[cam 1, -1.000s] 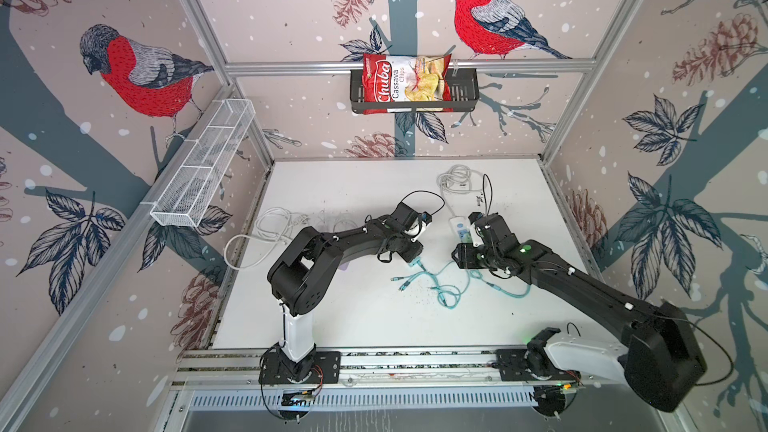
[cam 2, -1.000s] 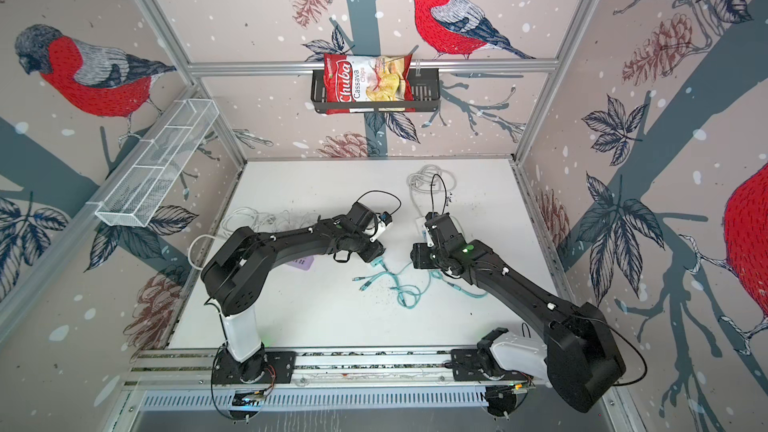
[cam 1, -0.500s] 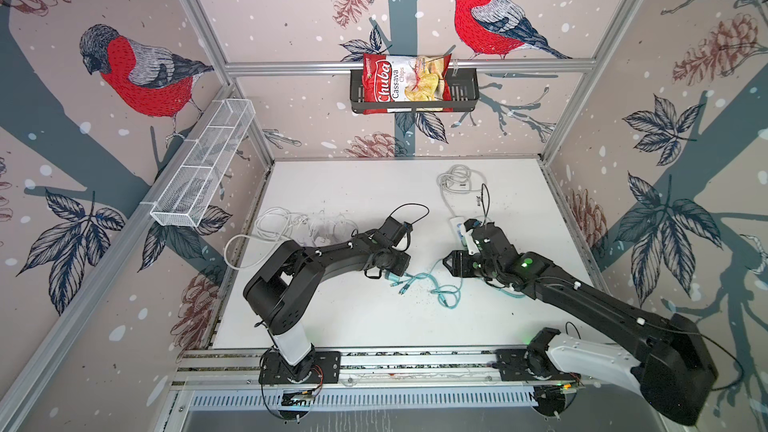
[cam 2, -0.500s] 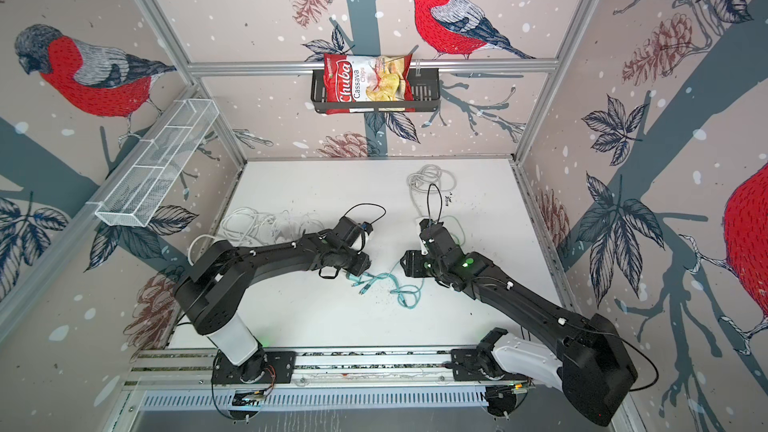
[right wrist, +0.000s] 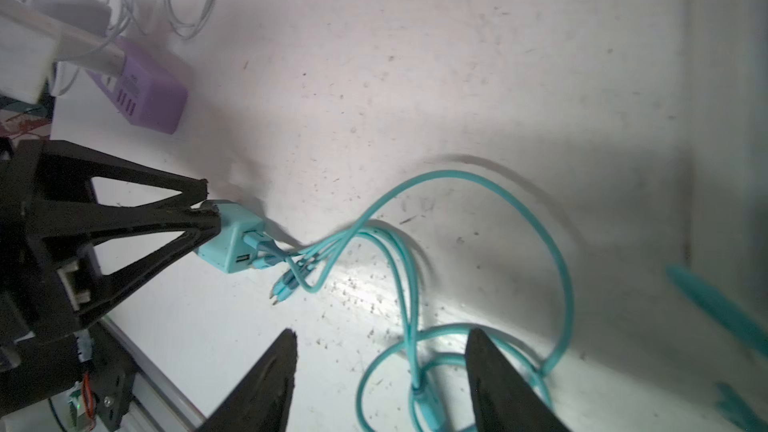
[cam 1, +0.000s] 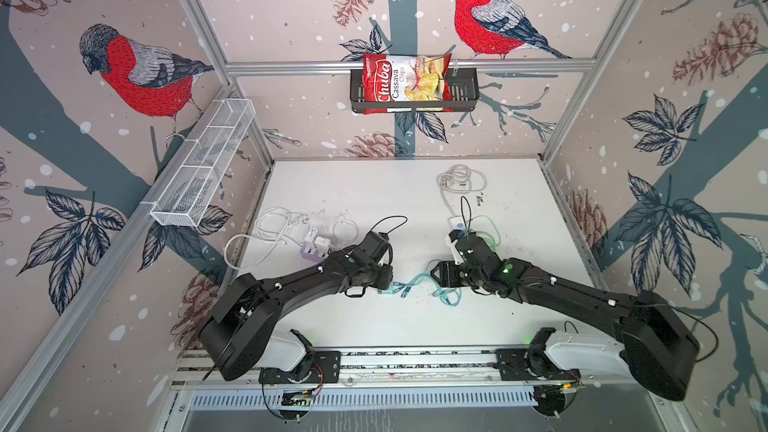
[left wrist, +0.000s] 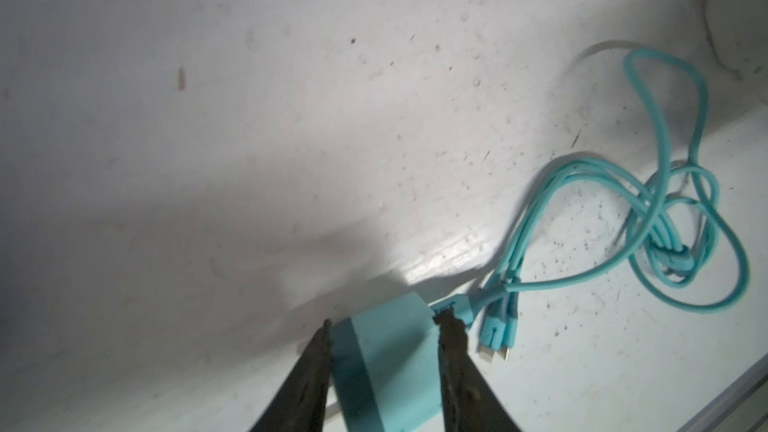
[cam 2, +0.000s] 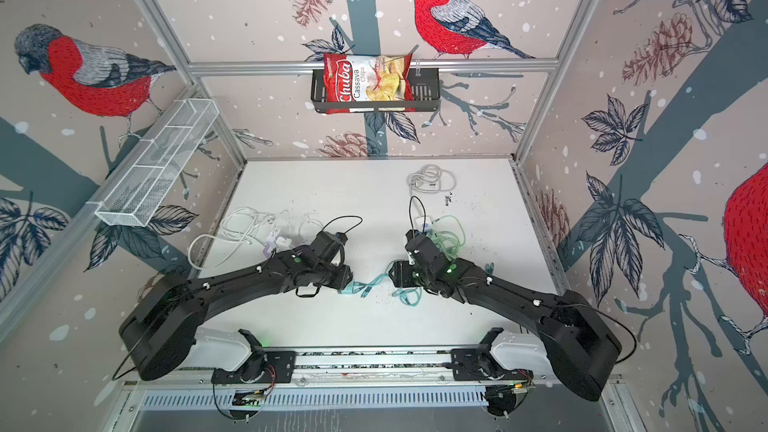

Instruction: Insert the plug

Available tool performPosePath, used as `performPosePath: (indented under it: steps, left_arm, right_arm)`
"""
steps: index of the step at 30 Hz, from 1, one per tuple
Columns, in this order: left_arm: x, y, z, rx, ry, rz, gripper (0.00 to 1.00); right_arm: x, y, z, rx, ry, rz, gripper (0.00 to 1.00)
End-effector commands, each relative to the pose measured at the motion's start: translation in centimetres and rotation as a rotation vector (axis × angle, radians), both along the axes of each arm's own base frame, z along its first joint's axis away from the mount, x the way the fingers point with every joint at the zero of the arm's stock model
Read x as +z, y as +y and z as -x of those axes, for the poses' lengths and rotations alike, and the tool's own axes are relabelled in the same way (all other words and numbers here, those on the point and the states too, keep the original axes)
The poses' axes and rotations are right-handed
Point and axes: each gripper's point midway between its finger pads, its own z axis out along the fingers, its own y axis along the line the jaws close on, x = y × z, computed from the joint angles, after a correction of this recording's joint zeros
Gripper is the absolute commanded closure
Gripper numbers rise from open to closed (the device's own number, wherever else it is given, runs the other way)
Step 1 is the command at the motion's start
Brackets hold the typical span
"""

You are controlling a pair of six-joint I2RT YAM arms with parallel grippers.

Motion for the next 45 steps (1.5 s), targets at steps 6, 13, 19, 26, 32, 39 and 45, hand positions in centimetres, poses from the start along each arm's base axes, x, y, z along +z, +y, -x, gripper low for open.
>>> performPosePath:
  steps: [6,13,19,26,32,39,45]
  left_arm:
    - [-1.1,1.7,0.9,0.05,0.019,-0.042,0.56]
    - [-1.0,2.1,1.0,0.067,0.007,-0.038,0.55]
    - [-1.3,2.1,1.5,0.071,0.027,-0.025,0.56]
    - [-1.5,2.1,2.2,0.076,0.038,0.003,0.56]
    - [-0.6,0.7,2.9,0.039,0.021,0.059,0.56]
    - [-0.5,-0.6,3.6,-0.037,0.005,0.01,0.51]
    - [-2.7,-1.3,4.3,-0.086,0.061,-0.082,0.55]
  right_arm:
    - [-1.1,2.6,1.9,0.021,0.042,-0.04,0.35]
    - [-3.5,3.2,3.7,0.021,0.113,-0.043,0.36]
    - [-5.1,3.0,2.3,0.005,0.135,-0.02,0.36]
    - [-6.0,1.9,-4.4,-0.001,0.105,0.05,0.37]
    - [-6.2,3.4,-6.7,0.079,0.109,0.054,0.38]
    - [-6.3,3.2,-6.7,0.099,0.113,0.045,0.38]
    - [-5.6,2.6,-7.2,0.102,0.096,0.036,0.37]
